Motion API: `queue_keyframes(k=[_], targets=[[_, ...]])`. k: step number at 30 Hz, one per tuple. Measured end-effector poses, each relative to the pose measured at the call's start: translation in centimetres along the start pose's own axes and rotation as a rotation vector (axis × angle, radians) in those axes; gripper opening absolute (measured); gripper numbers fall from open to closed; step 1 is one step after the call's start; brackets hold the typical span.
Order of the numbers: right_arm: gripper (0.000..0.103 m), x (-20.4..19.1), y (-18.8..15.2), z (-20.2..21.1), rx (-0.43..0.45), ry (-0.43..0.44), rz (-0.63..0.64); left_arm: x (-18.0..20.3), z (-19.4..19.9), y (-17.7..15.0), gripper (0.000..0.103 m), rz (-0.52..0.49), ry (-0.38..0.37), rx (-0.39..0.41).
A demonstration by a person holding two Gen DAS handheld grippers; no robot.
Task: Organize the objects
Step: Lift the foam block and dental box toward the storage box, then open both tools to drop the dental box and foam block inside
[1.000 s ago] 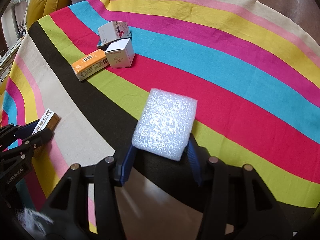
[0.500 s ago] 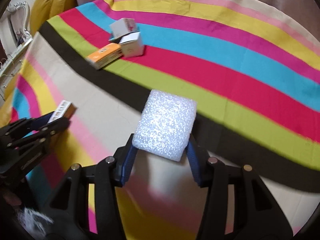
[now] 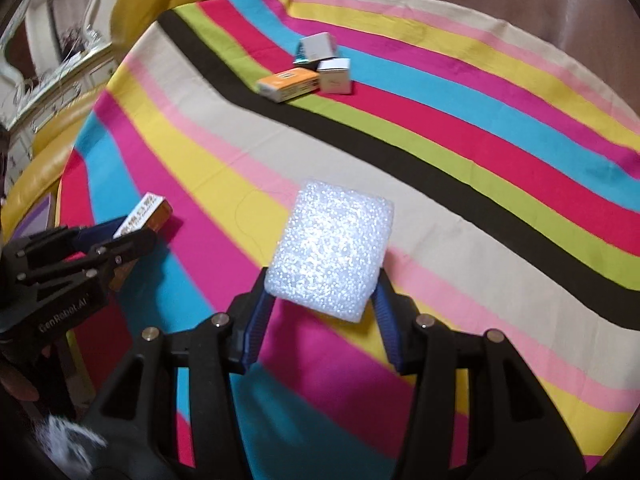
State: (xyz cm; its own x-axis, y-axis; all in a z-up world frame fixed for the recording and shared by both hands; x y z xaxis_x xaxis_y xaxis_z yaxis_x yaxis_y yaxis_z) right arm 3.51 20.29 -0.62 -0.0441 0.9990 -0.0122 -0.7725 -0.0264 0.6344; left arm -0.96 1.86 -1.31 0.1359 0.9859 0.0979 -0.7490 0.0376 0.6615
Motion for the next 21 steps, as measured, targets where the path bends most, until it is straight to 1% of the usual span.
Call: queue_keyframes(k=[11,21], targets=[[0.053,-6.6,-0.3,2.9,0.036,-0.025,0.198,-2.9,5.8,-1.4,0.032,0.044,0.025,0.063],[0.053,-10.9,-0.9,3.8,0.046,-0.002,0.294,-5.2,9.5,-2.8,0.032,0.099,0.049,0.097]])
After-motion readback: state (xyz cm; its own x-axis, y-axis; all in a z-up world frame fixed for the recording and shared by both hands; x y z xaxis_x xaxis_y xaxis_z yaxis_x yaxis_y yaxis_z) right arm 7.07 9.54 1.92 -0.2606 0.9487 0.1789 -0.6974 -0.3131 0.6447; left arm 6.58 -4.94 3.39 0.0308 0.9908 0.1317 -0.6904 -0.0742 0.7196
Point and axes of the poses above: each gripper's, at about its wrist camera, not at the fingertips, and z roughly against the way its jaws point, x to its right, y to its top, the point moved 3 cm from there along -z, roughly the way its jaws point, and after that the axes turned 2 degrees about -z, right-handed, at the moved point
